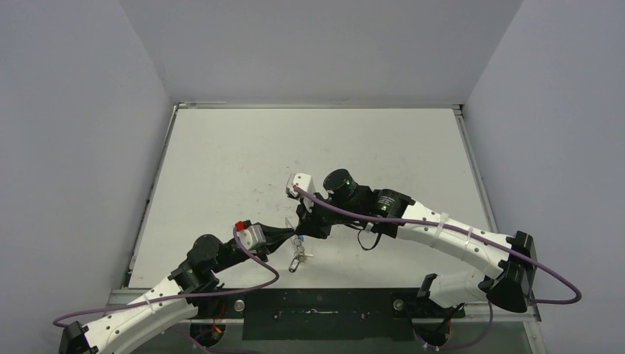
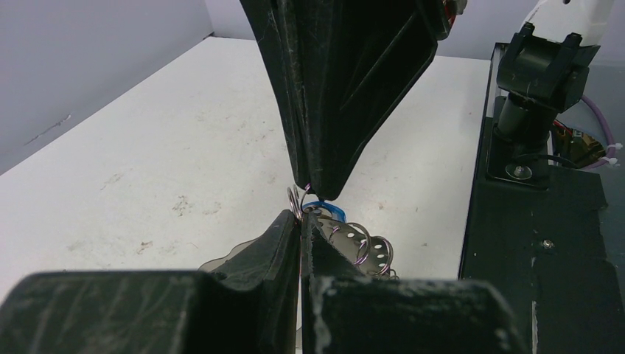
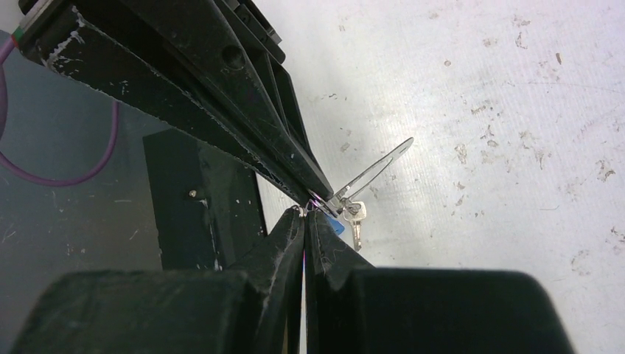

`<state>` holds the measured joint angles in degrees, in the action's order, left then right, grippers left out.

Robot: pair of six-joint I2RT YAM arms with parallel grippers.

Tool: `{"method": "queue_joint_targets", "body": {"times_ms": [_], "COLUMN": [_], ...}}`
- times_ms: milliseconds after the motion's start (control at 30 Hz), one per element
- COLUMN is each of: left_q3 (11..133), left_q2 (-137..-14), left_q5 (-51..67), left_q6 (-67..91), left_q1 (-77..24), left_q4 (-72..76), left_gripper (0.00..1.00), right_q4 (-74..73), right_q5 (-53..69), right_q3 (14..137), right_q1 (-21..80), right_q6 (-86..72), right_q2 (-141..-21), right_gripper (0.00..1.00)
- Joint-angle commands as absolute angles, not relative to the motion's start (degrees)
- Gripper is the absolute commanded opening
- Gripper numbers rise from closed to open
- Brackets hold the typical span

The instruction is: Put the keys on the keyring

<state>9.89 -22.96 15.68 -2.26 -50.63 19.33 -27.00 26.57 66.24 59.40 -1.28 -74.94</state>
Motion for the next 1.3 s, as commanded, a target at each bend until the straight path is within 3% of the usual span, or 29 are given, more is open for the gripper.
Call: {"method": "queue_joint_targets", "body": {"times_ms": [0,1267], "left_q3": [10.26,10.47], "left_q2": [-22.78,-21.97], "left_q5": [16.61,16.67], "left_q6": [-1.93,-2.0], "left_q1": [-50.67,-50.63], "left_q4": [23.26,22.57], "left_gripper": [0.0,0.0], "right_q4": [-24.58,-23.9], "right_q5": [26.71,17.71], "right_q3": [69.18,65.9], "right_q1": [60.06,58.58], "right_q6": [-0.79,-4.25], "right_q2": [-75.2,-74.93], "right_gripper": [0.0,0.0]}}
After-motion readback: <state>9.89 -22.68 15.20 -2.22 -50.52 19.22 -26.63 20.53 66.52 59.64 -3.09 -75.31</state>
